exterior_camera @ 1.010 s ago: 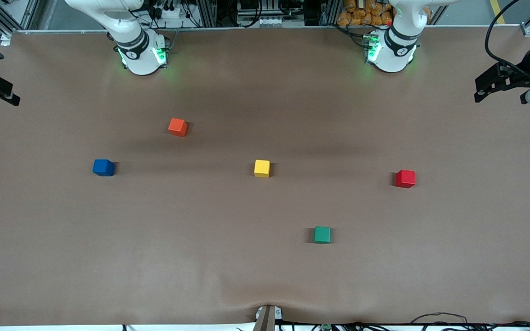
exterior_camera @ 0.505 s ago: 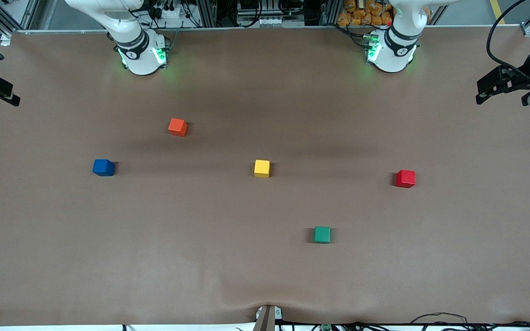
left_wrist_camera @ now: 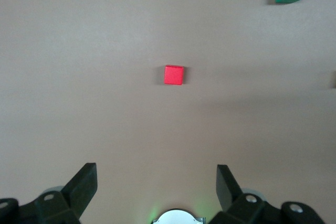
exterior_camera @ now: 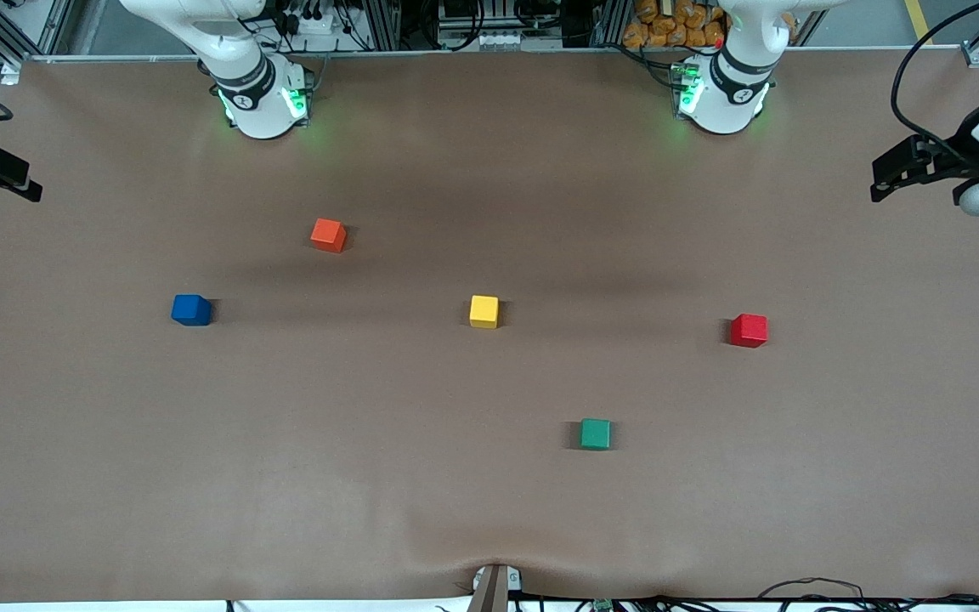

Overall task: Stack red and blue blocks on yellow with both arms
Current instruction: 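Move the left gripper in toward the red cube, then lower the open left gripper over the red cube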

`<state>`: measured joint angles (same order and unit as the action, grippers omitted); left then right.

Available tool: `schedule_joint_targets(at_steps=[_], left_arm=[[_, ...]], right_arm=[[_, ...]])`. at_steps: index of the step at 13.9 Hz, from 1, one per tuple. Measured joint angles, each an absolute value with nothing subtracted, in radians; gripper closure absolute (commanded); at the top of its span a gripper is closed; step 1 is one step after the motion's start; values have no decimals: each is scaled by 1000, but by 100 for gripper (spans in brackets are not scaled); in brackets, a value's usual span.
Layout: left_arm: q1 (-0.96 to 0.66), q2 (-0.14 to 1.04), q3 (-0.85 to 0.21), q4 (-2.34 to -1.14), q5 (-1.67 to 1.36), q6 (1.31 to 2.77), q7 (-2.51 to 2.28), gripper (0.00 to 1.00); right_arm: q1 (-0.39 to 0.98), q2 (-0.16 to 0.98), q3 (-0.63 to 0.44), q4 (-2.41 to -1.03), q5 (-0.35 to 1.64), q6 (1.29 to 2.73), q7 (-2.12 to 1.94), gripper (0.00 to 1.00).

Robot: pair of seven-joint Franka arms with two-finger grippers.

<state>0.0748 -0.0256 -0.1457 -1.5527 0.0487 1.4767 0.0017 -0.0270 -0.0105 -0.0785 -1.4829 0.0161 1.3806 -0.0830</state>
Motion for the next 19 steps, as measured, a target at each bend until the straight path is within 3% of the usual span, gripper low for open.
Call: schedule_joint_targets(at_steps=[8,19], left_arm=[[75,32,-146,-1577,49,1485,0,0],[76,63,-146,-1832,49,1850,-5,0]], right_arm=[[-33,-10,-78,-1483,16,1381,-83,0],[-39,-10,-79,-1483,16,1381,-83,0]])
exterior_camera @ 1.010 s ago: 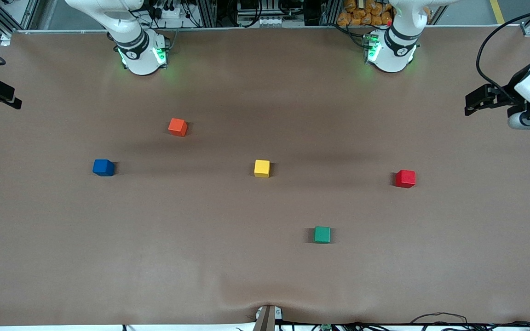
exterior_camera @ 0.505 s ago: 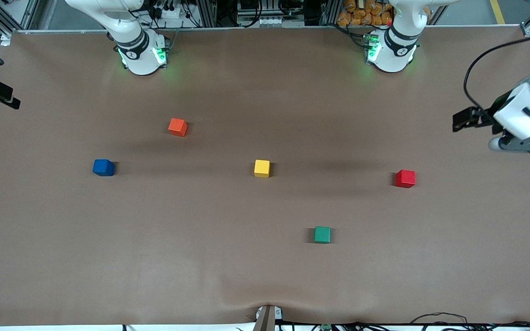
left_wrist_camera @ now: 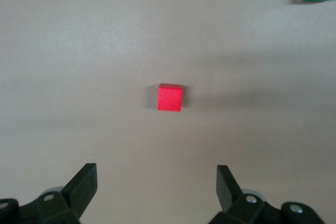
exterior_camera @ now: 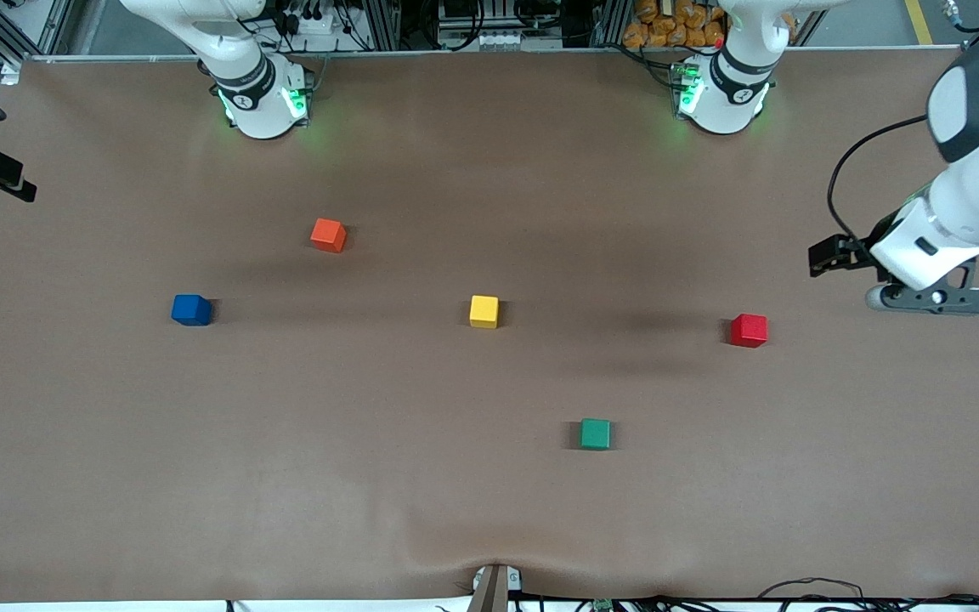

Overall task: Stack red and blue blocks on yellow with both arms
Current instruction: 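Lower the open left gripper over the red cube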

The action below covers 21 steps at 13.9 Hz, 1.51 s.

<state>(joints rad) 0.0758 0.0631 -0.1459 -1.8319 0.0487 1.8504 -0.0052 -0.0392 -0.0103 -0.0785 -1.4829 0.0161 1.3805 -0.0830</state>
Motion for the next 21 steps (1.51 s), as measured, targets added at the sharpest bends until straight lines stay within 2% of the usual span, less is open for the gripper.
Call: schedule_joint_targets(at_steps=[9,15,21], left_arm=[[109,80,-145,-2005,49,2106,-15,0],[103,242,-149,-2027,49,2225,-15,0],[103,304,-149,-2143,49,2379,-15,0]], right_arm=[[-39,-10,-78,-1483,16,1380,-83,0],[-39,-9,-78,-1483,16,1374,-83,0],[-41,-9,-79,-1483,16,1373,-83,0]])
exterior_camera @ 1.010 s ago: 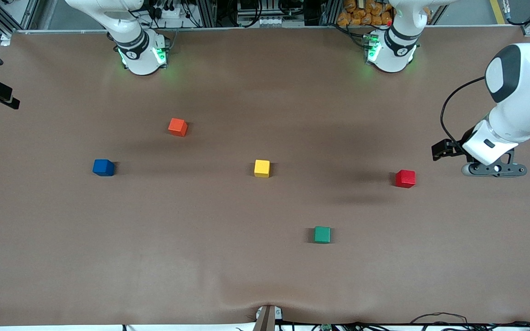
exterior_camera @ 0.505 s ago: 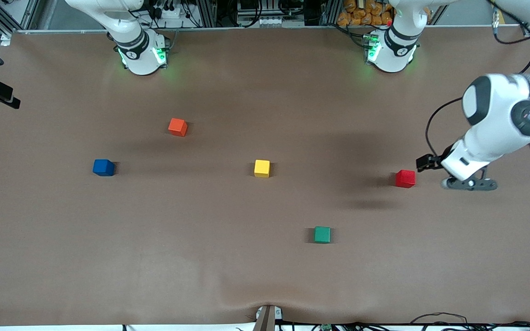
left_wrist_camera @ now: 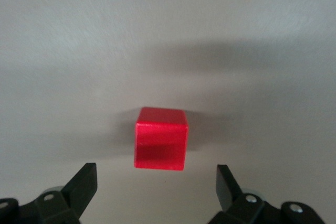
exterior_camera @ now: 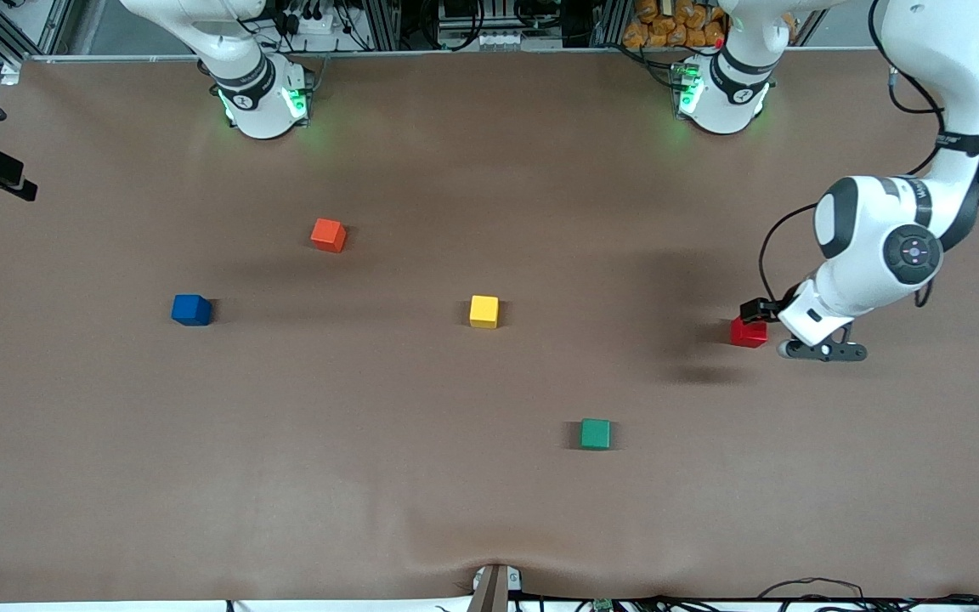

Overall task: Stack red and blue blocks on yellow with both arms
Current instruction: 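Lower the open left gripper over the red cube, then close the left gripper on the red cube and lift it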

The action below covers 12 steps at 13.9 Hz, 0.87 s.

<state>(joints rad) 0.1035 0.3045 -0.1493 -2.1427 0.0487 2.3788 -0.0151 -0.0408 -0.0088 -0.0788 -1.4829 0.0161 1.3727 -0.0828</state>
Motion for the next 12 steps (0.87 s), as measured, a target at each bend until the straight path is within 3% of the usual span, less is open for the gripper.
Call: schedule_joint_targets(at_steps=[10,12], left_arm=[[105,382,-149,-2177,49,2488,-15,0],[105,398,-149,-2177,49,2512,-15,6]], right_arm=[[-41,-9,-79,-1483,33,1373,-83,0],[-42,-9,-79,-1483,33,1373,-83,0]])
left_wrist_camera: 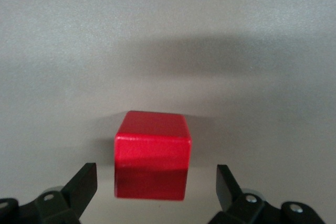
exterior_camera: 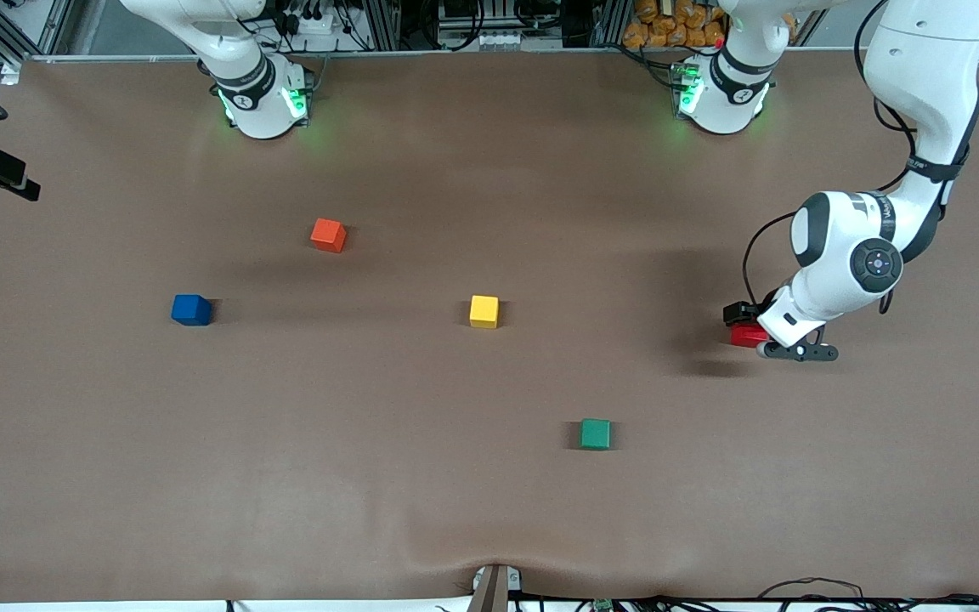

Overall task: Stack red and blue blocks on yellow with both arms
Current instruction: 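Close the left gripper on the red cube and lift it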

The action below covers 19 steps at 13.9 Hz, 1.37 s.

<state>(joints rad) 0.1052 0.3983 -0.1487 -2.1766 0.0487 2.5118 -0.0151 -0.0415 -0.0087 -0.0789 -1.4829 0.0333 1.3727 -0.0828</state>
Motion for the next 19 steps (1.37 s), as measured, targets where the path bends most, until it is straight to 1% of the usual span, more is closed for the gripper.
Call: schedule_joint_targets(at_steps=[3,5,6,7,8,13,16,19], left_arm=[[106,404,-149,-2176,49,2520,-15,34],[106,404,-148,-2176,49,2521,-15,57],[106,404,-147,-2176,49,2521,-14,70],[106,404,-147,-2176,49,2522,-13,90],[107,404,-147,-2176,49,2522,-10,100],[107,402,-147,-2170,49,2526,-5,100],[106,380,-148,-2158,49,2523,0,100],[105,336,-155,-2138,49,2468,7,100]], right_arm=[[-44,-8,-80,-1483,34,1373,-83,0],[-44,-8,-80,-1483,35,1373,-83,0],[-44,-8,-80,-1483,35,1373,-83,0],[-44,-8,-80,-1483,35,1373,-83,0],[-45,-8,-80,-1483,35,1373,-83,0],[-45,-8,-80,-1483,39,1373,-83,0],[-45,-8,-80,-1483,40,1373,-83,0],[-45,-7,-80,-1483,40,1373,-83,0]])
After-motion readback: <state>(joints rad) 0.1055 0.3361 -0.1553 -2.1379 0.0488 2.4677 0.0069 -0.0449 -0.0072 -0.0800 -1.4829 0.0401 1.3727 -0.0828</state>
